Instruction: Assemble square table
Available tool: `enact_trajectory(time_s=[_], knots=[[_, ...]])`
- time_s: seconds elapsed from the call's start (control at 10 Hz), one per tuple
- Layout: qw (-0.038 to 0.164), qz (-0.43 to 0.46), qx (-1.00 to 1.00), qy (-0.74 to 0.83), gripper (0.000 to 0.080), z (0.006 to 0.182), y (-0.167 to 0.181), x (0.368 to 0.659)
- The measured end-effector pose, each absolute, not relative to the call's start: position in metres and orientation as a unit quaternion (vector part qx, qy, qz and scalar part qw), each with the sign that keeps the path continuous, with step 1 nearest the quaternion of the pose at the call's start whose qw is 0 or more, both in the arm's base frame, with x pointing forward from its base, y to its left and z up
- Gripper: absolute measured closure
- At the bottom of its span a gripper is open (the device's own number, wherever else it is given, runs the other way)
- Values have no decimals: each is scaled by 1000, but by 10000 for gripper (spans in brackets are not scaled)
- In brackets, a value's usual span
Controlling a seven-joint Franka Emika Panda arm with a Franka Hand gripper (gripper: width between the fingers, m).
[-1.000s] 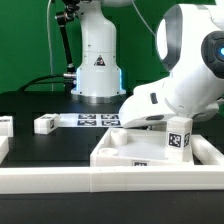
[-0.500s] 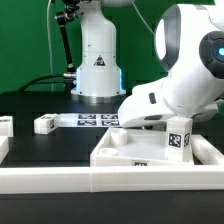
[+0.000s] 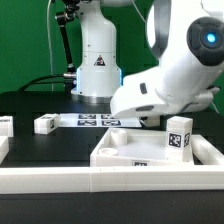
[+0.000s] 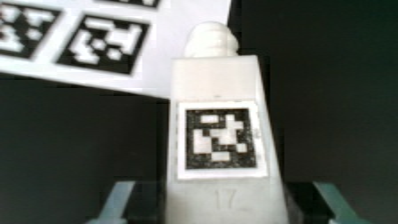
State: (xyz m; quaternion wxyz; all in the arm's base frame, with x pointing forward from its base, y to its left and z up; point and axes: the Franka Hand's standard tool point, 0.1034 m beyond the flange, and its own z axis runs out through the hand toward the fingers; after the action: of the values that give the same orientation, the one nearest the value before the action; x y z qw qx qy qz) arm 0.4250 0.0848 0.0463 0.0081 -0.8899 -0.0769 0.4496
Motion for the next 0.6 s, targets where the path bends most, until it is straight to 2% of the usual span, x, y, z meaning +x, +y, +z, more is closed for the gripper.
enact_trajectory(time_s=[0.2, 0.3, 0.4, 0.6], knots=[[27, 460, -884, -73, 509, 76, 71, 437], [35, 458, -885, -70, 509, 84, 63, 441], [41, 451, -889, -64, 509, 86, 55, 444], [40, 444, -893, -60, 509, 83, 54, 446]])
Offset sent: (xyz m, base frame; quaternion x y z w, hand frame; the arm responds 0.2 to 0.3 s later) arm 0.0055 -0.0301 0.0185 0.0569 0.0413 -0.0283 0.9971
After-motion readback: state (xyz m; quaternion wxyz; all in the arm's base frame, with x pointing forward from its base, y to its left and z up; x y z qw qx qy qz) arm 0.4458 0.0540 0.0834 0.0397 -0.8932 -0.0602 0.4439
